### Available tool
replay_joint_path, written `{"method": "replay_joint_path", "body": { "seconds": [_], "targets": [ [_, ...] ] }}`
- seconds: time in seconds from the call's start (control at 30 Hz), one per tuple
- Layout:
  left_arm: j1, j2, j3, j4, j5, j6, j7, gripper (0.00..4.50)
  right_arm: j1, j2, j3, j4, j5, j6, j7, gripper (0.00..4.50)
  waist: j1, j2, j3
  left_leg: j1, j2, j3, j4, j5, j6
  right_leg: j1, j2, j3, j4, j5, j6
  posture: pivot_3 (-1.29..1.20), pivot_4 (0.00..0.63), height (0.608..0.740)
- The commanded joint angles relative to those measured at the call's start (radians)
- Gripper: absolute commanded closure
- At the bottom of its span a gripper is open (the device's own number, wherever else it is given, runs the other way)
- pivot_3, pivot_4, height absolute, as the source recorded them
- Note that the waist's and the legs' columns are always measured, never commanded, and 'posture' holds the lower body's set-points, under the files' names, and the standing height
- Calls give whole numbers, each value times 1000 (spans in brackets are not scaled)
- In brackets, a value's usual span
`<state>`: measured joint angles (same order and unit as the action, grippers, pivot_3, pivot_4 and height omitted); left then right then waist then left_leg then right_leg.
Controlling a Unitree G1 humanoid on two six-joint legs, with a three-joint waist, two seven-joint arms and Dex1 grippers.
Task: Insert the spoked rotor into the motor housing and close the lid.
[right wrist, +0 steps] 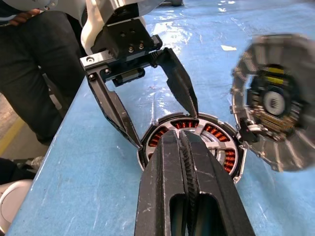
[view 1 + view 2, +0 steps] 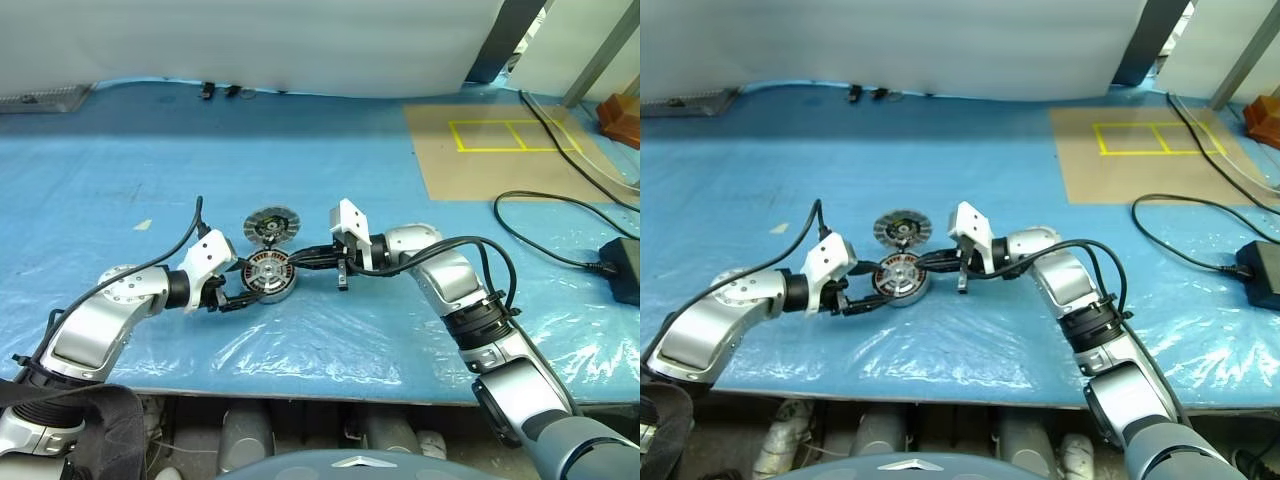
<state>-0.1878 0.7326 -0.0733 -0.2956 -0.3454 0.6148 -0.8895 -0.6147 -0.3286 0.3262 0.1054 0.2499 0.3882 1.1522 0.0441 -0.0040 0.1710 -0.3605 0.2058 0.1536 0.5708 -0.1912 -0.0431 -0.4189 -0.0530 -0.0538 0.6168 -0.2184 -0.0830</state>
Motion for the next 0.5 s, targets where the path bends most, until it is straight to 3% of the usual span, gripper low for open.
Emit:
{"method": "replay_joint_path", "body": {
  "seconds": [0.03,0.13,0.2,0.4,0.5],
  "targets": [
    [6,-36,90,-88,-92,62,43,944,-3,1,-7,-31,14,-8,5,4500,0,0,0,0,0,0,0,0,0,0,0,0,0,0,0,0,150,740],
    [53,-76,170,-148,-159,93,91,944,-6,10,-20,-22,21,-6,-6,4500,-3,0,0,0,0,0,0,0,0,0,0,0,0,0,0,0,150,740],
    [90,-109,221,-184,-215,119,123,1307,-7,13,-21,-19,21,-9,-9,4500,-3,0,0,-1,0,0,0,0,0,0,0,0,0,0,0,0,150,740],
    [258,-207,247,-284,-252,95,222,3328,-5,26,-22,-7,21,-31,-13,4500,-2,0,0,-2,0,0,0,0,0,0,0,0,-2,0,0,0,150,740],
    [272,-270,218,-292,-222,53,283,4355,-19,48,-28,25,31,-29,-14,4500,2,0,0,-2,0,0,0,-2,3,0,0,-1,-2,0,0,0,150,740]
  ]
}}
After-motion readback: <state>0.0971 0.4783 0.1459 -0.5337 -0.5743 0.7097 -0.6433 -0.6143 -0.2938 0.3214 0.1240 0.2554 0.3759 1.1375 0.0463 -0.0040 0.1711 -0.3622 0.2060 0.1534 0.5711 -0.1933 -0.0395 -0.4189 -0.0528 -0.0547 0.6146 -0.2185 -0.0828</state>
